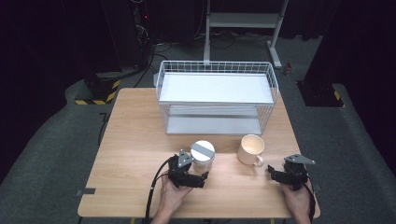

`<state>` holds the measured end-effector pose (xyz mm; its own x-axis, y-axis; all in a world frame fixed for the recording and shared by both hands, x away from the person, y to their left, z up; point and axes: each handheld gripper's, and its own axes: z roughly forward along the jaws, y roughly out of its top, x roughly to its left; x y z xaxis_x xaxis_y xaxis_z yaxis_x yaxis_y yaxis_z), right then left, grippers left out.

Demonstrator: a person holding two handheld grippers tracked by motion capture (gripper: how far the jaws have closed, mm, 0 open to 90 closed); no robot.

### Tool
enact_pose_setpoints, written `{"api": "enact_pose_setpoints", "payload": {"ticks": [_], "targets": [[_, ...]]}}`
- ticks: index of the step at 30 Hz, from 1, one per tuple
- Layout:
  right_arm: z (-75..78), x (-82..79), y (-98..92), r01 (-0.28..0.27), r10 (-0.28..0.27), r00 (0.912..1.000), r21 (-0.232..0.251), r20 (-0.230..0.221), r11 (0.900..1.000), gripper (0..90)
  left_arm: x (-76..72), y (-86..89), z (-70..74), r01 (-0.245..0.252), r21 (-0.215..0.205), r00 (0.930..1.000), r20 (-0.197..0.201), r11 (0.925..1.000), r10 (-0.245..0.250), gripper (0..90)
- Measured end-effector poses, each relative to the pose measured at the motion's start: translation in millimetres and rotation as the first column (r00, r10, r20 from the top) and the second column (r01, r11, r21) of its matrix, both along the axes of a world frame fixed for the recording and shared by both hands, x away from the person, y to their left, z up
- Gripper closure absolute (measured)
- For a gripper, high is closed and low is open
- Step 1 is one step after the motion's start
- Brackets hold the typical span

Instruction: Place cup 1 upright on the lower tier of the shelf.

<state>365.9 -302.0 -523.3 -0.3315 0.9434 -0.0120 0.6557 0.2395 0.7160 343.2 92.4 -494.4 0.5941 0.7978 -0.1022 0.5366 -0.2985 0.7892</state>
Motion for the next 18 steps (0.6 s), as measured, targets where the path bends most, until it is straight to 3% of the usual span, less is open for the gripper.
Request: {"api": "enact_pose_setpoints", "payload": {"ticks": [8,18], "targets": [[0.0,0.0,-0.1,-0.001,0.001,1.0000,-0.001,0.001,1.000,20.9,9.2,-3.9,1.3,-0.023,-0.022,0.9997,0.013,0.9995,0.023,0.5],[-0.1,0.0,-0.1,-0.001,0.001,1.0000,-0.001,0.001,1.000,20.9,18.2,-12.5,2.9,-0.027,0.003,0.9991,0.033,0.9996,0.027,1.3]]}}
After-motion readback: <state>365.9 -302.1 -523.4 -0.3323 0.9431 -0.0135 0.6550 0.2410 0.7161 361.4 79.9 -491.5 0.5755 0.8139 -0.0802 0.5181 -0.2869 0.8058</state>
